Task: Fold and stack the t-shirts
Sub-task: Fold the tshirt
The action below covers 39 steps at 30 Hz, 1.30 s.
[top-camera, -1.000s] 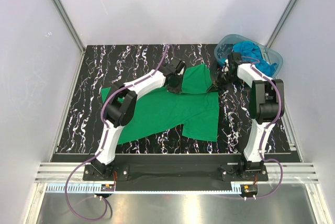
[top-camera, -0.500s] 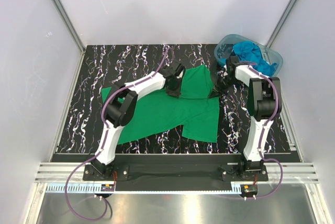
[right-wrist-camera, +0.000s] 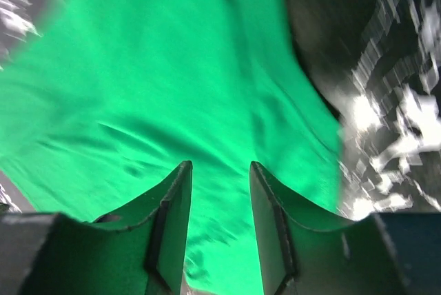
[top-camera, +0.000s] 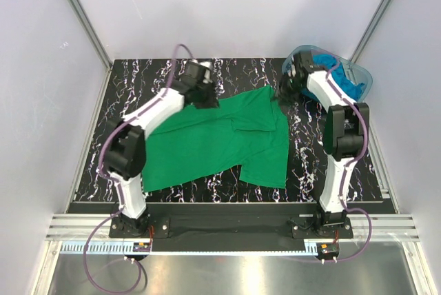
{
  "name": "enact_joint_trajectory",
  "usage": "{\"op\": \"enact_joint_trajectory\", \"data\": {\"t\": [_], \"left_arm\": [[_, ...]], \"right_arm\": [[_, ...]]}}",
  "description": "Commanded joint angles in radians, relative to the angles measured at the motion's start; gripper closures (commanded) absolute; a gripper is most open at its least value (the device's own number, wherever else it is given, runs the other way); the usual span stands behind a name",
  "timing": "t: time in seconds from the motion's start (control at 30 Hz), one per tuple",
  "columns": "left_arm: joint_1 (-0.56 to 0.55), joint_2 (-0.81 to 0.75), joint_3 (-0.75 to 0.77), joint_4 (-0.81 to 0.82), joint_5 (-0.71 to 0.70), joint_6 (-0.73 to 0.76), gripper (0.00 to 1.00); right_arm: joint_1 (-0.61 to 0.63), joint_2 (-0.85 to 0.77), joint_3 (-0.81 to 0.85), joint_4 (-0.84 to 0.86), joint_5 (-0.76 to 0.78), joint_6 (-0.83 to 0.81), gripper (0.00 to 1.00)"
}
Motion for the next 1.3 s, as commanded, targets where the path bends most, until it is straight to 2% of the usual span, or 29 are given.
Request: {"op": "enact_joint_trajectory", "data": {"t": [0.0,0.17,0.4,0.63,0.77,1.0,1.27], "left_arm": [[0.132,-0.119,-0.09,0.073,0.014,-0.039,0.6],[0.266,-0.169,-0.169,0.007,-0.062,-0.036,0.6],[0.468,-0.219,-0.33,0.015,-0.075,-0.125,0.61],[0.544,-0.153,-0.347,0.025,-0.073,-0.156,0.61],[0.588,-0.084,-0.347,0.018,-0.044,-0.18,0.6],[0.653,-0.008,-0.345,0.001,-0.078,-0.212,0.6],[0.684,0.085,-0.218,0.002,-0.046,-0.174,0.59]], "right_arm": [[0.067,0.084,0.214,0.033,0.081,0.005,0.53],[0.138,0.211,0.449,-0.053,0.315,0.022,0.5],[0.182,0.369,0.627,-0.068,0.421,0.012,0.55],[0.189,0.449,0.664,-0.053,0.491,-0.031,0.58],[0.189,0.491,0.674,-0.025,0.506,-0.08,0.57],[0.189,0.586,0.755,-0.022,0.555,-0.12,0.54],[0.189,0.675,0.916,0.005,0.522,-0.157,0.5]]}}
